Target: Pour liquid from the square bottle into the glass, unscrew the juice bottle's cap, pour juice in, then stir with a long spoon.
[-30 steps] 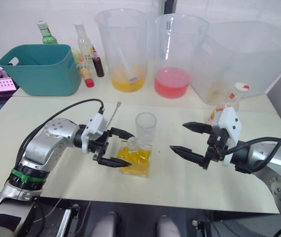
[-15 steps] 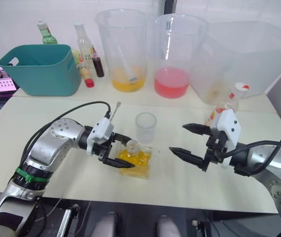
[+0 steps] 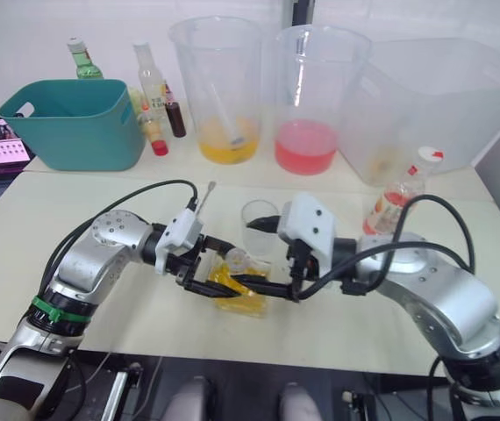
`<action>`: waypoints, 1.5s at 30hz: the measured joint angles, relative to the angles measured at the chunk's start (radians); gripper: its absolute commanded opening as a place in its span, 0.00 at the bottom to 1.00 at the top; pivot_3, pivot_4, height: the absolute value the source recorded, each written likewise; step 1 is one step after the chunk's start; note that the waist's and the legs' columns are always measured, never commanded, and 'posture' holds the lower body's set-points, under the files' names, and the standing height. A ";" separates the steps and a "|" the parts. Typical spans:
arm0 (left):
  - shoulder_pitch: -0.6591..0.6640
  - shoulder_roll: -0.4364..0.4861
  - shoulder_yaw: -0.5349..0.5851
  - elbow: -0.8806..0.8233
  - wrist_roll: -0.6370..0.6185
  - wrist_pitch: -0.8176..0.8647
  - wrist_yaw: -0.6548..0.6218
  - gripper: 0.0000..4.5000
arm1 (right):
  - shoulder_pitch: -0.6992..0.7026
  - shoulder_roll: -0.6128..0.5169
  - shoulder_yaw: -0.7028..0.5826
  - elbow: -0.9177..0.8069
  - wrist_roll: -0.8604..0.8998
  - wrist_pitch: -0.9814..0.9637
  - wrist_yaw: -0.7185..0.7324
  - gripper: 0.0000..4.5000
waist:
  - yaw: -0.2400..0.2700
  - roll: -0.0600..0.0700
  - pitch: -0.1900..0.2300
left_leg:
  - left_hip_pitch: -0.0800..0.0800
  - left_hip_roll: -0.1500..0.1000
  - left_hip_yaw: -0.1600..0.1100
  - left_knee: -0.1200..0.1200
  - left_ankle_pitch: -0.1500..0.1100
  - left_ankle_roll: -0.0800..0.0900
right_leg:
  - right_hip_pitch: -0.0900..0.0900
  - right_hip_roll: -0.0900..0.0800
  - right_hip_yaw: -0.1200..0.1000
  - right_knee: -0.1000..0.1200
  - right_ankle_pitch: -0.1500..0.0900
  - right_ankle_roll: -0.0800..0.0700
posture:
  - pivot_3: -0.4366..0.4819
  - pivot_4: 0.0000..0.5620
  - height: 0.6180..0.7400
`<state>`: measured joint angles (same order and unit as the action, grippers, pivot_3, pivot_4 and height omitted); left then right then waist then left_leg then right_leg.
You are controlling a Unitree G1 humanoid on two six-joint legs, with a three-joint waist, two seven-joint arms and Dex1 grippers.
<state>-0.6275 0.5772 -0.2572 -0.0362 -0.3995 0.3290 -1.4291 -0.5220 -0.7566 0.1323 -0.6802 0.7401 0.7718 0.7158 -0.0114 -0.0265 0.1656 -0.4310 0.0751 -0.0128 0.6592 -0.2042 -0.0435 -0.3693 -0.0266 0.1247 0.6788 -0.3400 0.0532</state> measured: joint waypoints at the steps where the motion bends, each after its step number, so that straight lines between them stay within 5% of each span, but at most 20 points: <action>1: 0.000 0.000 0.000 0.000 0.000 0.002 0.001 0.62 | -0.012 0.009 0.016 0.006 -0.010 0.002 -0.001 0.88 | -0.001 0.000 0.000 | 0.000 0.000 0.000 0.000 0.000 0.000 | 0.000 0.000 0.000 0.000 0.000 0.000 | 0.48 0.27 0.96; 10: 0.000 -0.002 -0.001 -0.004 0.001 0.012 0.016 0.62 | -0.025 0.046 0.059 0.043 -0.028 0.034 0.011 0.24 | 0.000 0.000 0.000 | 0.000 0.000 0.000 0.000 0.000 0.000 | 0.000 0.000 0.000 0.000 0.000 0.000 | 0.48 0.27 0.96; 31: 0.008 -0.018 -0.009 -0.013 0.006 -0.005 0.031 0.62 | -0.043 0.059 -0.177 0.025 0.219 0.113 -0.031 0.24 | 0.007 0.000 0.000 | -0.001 -0.001 -0.002 0.000 0.000 0.000 | 0.000 -0.001 -0.001 0.000 0.000 0.000 | 0.48 0.27 0.96; 38: 0.013 -0.027 -0.017 -0.005 0.008 -0.031 0.032 0.62 | 0.257 -0.133 -0.540 0.074 0.188 0.098 -0.005 0.24 | 0.018 0.002 -0.001 | 0.001 -0.002 -0.002 -0.001 -0.001 0.001 | 0.002 -0.001 -0.001 -0.002 0.000 0.000 | 0.48 0.27 0.96; 45: 0.009 -0.044 -0.022 0.025 0.008 -0.047 0.025 0.62 | 0.641 -0.069 -0.833 0.282 0.021 -0.063 0.076 0.24 | 0.019 0.005 -0.003 | 0.002 -0.004 -0.003 0.000 -0.001 0.001 | 0.006 -0.002 -0.001 -0.006 0.000 0.001 | 0.48 0.27 0.96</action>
<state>-0.6182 0.5327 -0.2788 -0.0113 -0.3911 0.2817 -1.4038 0.1192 -0.8251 -0.7008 -0.3980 0.7613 0.7093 0.7917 0.0078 -0.0217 0.1627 -0.4288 0.0712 -0.0156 0.6588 -0.2049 -0.0421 -0.3632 -0.0287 0.1235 0.6728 -0.3403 0.0539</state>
